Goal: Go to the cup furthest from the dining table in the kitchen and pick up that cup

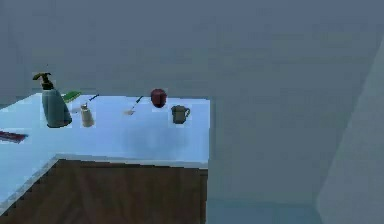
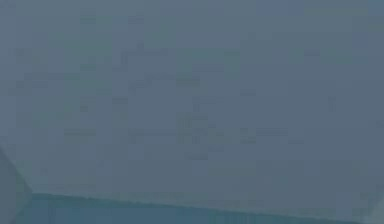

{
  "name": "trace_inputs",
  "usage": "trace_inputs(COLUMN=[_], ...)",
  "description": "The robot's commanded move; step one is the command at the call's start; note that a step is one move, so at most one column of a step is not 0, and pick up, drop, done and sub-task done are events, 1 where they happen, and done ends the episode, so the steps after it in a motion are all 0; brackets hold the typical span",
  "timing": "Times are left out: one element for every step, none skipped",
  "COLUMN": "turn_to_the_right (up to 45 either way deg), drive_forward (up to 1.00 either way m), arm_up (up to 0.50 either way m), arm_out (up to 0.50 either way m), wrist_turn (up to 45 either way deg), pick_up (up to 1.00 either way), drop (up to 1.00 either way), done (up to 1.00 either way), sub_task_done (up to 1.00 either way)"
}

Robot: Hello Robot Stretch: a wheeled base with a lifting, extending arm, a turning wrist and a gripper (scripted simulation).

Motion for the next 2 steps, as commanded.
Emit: trace_inputs(turn_to_the_right=[-45.0,-42.0], drive_forward=[0.0,0.0], arm_up=[0.0,0.0], arm_out=[0.0,0.0], wrist_turn=[0.0,0.0], pick_up=[0.0,0.0], drop=[0.0,0.0], done=[0.0,0.0], sub_task_done=[0.0,0.0])
